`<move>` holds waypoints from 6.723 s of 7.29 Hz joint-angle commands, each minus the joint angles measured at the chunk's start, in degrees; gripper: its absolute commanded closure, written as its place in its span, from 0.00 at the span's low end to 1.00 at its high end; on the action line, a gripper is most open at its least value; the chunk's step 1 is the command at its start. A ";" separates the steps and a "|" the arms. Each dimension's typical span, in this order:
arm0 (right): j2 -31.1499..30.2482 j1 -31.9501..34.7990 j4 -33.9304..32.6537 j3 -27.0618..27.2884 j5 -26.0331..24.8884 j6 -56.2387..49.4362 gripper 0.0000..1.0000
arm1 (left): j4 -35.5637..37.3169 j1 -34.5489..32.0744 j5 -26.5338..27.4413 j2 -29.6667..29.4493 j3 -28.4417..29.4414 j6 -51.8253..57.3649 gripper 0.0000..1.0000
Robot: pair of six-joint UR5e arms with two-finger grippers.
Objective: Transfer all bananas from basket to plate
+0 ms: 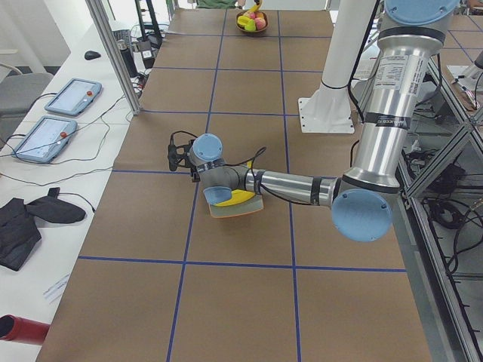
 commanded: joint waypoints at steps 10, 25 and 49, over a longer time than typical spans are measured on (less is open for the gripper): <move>-0.31 -2.26 -0.86 -0.91 4.30 -0.35 0.01 | 0.00 0.00 -0.04 -0.01 -0.11 0.25 0.00; 2.76 -2.53 -0.25 -7.06 3.86 -0.70 0.31 | -0.09 0.00 0.05 -0.01 -0.28 0.34 0.00; 28.15 -13.20 -18.01 15.84 27.03 31.74 1.00 | -0.26 0.35 0.05 -5.52 5.67 -0.18 0.00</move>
